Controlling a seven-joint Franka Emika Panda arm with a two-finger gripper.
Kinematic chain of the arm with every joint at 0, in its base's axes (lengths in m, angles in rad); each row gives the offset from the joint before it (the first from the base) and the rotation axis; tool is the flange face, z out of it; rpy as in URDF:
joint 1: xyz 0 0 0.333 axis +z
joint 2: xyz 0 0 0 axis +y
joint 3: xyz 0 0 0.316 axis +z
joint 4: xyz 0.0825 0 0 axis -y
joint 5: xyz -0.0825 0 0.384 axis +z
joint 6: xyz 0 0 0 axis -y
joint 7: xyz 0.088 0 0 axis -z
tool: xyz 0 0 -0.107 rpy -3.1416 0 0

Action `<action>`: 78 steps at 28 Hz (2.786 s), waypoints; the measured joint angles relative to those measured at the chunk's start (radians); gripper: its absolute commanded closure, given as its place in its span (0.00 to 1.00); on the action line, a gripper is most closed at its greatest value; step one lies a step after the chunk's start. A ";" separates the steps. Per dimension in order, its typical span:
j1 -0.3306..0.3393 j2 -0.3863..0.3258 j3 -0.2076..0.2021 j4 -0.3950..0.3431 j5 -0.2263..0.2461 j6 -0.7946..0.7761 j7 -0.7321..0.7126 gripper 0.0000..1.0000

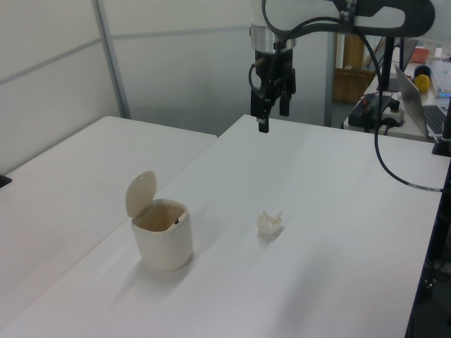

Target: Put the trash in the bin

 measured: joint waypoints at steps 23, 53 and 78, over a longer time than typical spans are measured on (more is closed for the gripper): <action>0.039 0.243 0.045 -0.051 -0.104 0.081 0.000 0.00; 0.023 0.453 0.036 -0.104 -0.156 0.267 0.000 1.00; 0.093 0.310 0.061 0.004 -0.156 0.440 -0.010 1.00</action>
